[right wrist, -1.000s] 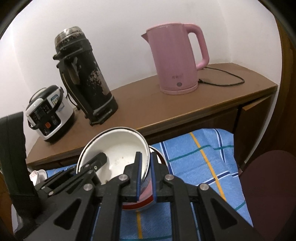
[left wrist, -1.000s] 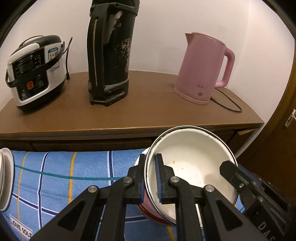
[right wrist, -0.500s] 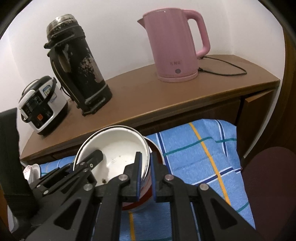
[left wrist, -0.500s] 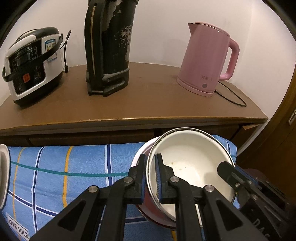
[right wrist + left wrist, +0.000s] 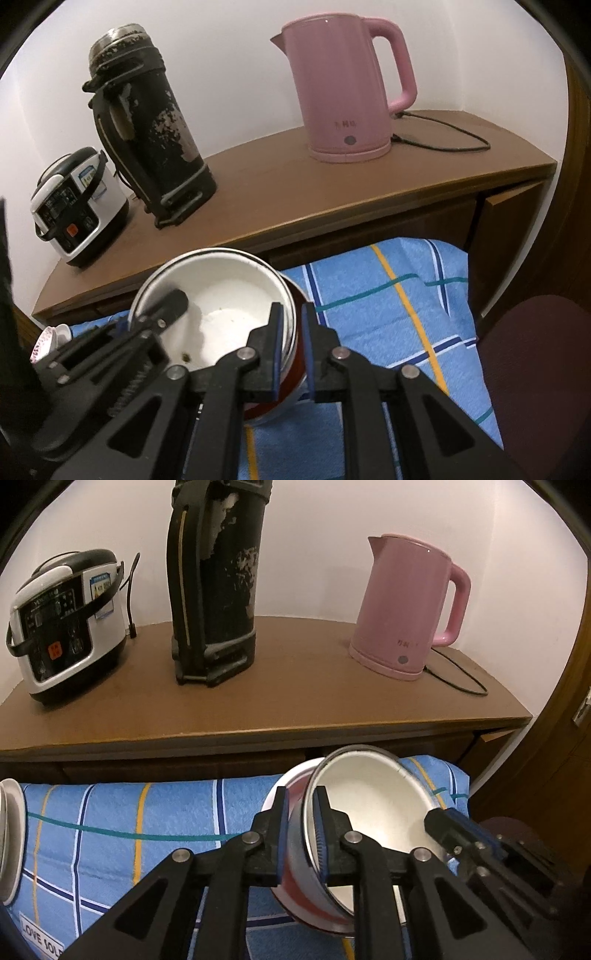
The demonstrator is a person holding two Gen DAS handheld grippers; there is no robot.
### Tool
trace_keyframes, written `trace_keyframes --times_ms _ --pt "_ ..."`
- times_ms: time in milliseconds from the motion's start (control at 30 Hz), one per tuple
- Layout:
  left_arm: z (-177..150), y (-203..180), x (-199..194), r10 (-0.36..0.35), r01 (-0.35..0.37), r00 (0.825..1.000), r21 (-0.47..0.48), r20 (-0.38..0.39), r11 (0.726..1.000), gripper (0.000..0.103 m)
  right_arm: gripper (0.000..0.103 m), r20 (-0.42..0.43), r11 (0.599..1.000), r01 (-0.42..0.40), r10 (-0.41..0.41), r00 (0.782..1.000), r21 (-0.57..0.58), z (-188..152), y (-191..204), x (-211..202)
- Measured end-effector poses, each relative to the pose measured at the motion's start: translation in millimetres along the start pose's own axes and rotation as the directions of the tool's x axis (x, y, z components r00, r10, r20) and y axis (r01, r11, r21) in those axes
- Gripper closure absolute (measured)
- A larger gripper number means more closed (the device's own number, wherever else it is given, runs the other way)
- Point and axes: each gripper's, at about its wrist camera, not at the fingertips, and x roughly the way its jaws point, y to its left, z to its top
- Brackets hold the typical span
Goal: Organize plates and bowls
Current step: 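Lower the white enamel bowl into the pink bowl with the right gripper, then open the right gripper to release the white enamel bowl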
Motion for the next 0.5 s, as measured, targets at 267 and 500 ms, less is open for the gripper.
trace_keyframes --times_ms 267,500 --pt "6 9 -17 0.043 -0.042 0.997 -0.012 0.059 0.999 0.047 0.091 -0.001 1.000 0.026 -0.026 1.000 -0.010 -4 -1 6" --pt "4 20 -18 0.122 -0.121 0.990 -0.022 0.071 0.992 0.047 0.089 0.035 1.000 0.028 -0.029 0.999 0.008 -6 -3 -4"
